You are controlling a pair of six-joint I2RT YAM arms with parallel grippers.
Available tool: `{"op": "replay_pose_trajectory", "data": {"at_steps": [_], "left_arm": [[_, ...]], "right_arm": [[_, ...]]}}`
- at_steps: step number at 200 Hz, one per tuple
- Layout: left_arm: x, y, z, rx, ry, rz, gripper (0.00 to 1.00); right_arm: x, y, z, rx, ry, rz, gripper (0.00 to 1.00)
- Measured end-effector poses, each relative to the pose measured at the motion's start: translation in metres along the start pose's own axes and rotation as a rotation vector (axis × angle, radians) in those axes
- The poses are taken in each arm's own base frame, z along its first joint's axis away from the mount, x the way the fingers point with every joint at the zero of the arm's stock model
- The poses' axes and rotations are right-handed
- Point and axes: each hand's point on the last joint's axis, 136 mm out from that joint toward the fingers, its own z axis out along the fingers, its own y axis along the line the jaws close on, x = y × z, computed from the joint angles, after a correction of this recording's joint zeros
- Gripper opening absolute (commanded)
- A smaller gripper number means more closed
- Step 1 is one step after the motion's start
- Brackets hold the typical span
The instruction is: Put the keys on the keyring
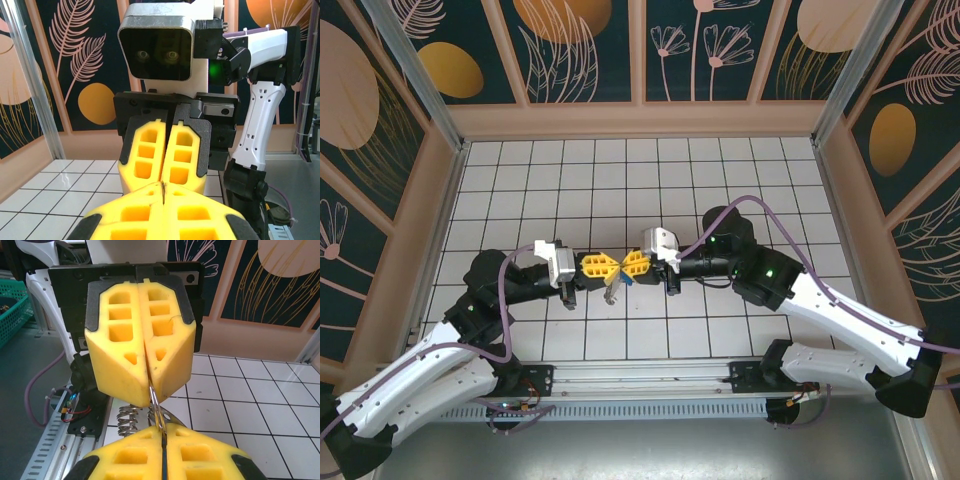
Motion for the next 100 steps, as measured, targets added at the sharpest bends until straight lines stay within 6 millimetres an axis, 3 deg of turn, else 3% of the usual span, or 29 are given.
{"op": "replay_pose_trajectory", "data": {"at_steps": [50,100], "left_arm": [[-0.0049,-0.0033,0.0005,0.022,-0.014,0.01,0.0],[-0.0039,-0.0007,-0.0013,-0.002,-0.007,0.006,0.0]], "right_arm": [[-0.0045,-0.0019,0.0005,0.004,-0.024,0.004,0.23],[0.003,-0.0047,-0.0057,0.062,-0.039,0.003,0.31]]}}
